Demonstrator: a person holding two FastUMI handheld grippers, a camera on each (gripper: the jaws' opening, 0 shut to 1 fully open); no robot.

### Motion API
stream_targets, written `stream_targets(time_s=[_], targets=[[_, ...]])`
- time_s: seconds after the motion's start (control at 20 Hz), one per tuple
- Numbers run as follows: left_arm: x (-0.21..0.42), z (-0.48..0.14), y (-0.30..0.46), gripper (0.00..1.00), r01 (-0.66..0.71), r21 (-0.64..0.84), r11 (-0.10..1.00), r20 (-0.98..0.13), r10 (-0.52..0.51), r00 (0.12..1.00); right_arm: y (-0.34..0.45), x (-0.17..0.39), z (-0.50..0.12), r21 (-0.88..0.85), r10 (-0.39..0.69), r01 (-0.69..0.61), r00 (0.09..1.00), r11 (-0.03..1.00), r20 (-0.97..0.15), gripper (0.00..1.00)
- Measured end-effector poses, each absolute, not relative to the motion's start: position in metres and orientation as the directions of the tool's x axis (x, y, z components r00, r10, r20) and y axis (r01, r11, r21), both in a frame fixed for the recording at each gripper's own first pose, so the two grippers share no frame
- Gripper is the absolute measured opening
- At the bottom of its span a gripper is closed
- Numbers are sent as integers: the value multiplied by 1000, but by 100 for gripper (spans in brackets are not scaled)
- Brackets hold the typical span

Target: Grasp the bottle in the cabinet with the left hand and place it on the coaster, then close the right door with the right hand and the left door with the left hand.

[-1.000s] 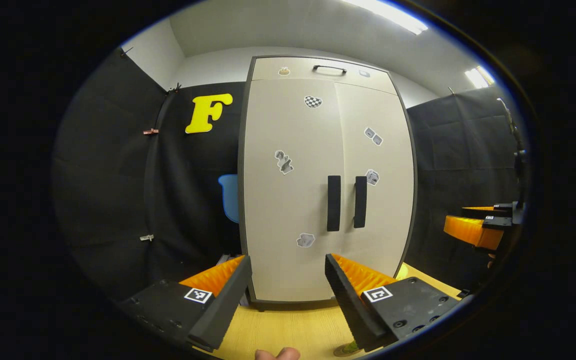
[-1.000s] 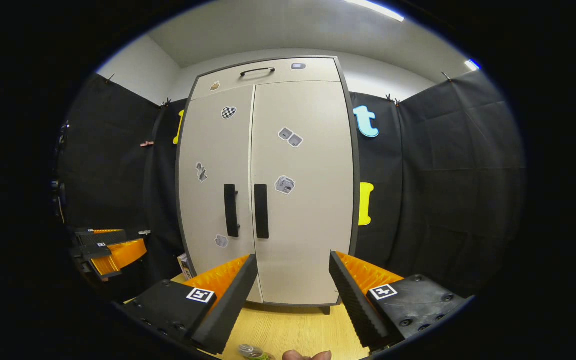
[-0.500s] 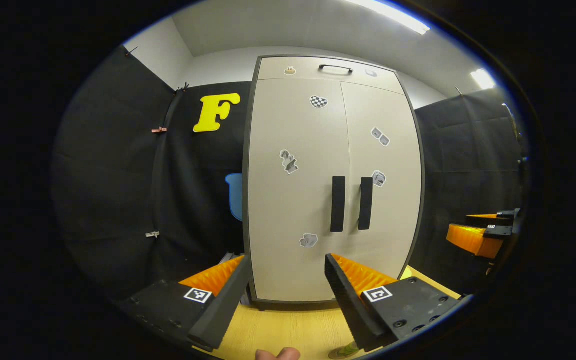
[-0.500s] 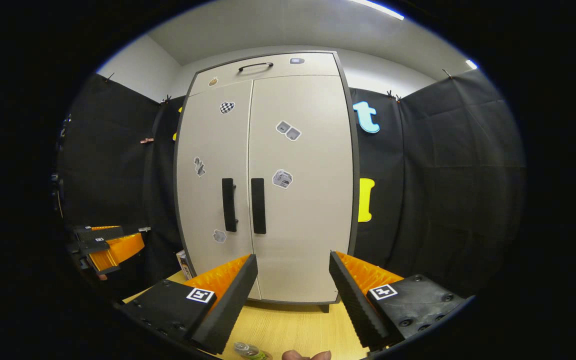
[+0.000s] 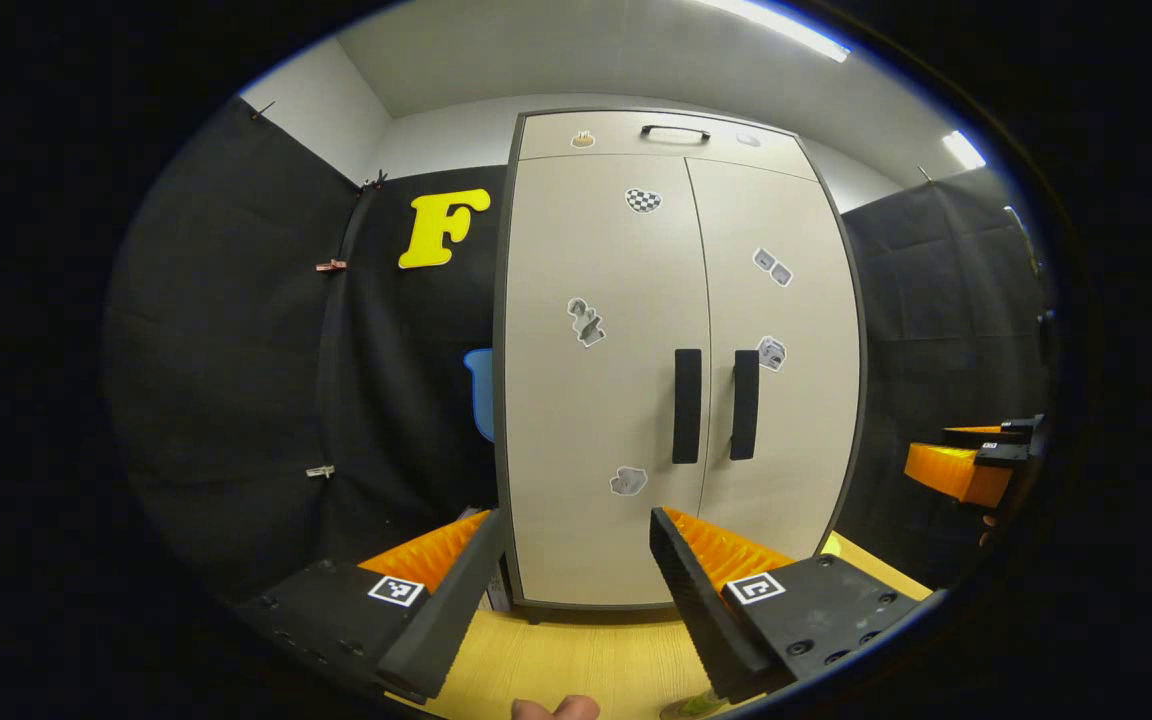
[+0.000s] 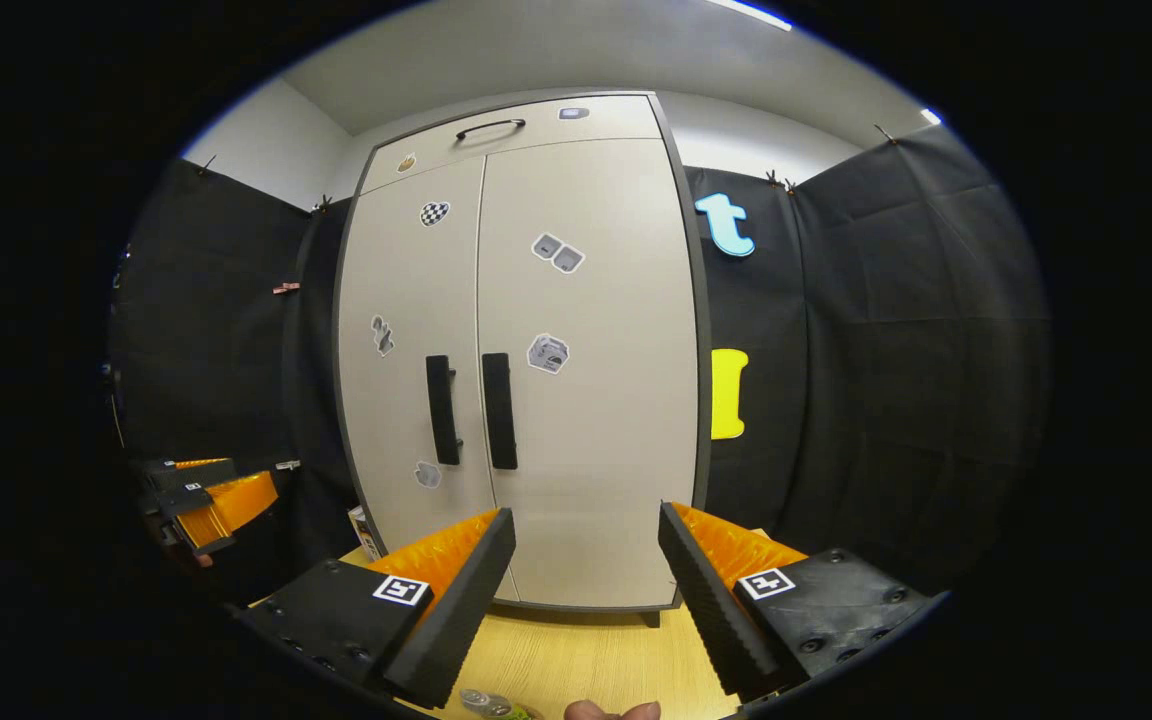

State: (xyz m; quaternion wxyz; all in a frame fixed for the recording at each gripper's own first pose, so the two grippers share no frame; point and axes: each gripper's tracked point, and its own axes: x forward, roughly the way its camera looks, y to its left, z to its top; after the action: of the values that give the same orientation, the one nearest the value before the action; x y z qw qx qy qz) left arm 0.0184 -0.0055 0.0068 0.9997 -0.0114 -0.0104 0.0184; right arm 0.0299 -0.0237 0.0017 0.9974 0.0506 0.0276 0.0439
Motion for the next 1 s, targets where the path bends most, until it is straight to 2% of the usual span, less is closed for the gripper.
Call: stream_targets(time_s=[1.0], targets=[[16, 7, -24, 94, -25, 6, 1000, 32, 25, 999, -24, 31, -1, 102, 119, -114, 992, 988, -45, 96]])
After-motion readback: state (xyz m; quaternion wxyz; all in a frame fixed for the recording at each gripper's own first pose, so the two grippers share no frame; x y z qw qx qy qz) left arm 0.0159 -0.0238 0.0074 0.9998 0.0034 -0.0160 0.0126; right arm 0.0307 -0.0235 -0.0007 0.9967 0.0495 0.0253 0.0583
